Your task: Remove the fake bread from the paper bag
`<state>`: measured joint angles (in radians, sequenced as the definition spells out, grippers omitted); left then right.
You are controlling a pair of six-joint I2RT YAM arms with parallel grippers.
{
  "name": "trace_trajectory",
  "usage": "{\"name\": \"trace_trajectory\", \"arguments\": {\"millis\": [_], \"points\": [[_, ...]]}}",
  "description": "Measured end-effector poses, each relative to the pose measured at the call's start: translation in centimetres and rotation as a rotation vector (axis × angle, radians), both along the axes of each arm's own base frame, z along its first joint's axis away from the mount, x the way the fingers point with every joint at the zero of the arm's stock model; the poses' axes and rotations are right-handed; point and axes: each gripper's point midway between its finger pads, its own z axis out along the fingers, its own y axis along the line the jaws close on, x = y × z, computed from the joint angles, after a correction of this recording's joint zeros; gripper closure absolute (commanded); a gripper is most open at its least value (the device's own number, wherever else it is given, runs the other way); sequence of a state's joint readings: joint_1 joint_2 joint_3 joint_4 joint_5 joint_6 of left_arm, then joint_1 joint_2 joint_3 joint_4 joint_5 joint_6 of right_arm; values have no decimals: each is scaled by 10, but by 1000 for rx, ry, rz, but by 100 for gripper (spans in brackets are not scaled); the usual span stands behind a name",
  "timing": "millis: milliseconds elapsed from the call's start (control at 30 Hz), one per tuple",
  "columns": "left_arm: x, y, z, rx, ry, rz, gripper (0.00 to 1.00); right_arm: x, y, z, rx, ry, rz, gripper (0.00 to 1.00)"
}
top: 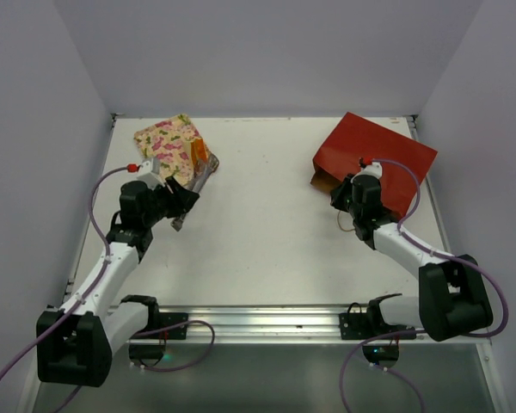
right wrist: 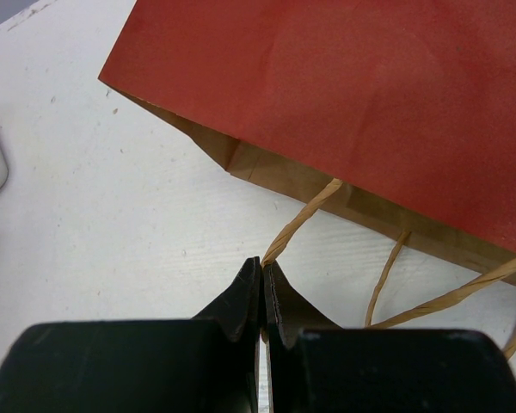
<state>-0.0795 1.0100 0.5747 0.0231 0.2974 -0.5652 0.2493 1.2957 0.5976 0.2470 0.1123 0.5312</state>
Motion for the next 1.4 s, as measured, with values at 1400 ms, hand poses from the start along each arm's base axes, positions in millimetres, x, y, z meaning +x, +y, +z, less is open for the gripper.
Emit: {"name": "trace_trajectory", "arguments": {"millis": [1400], "points": [[-86,-260,-45,69,-130,-625,49,-25,-16,65,29,-191,-47,100]]}}
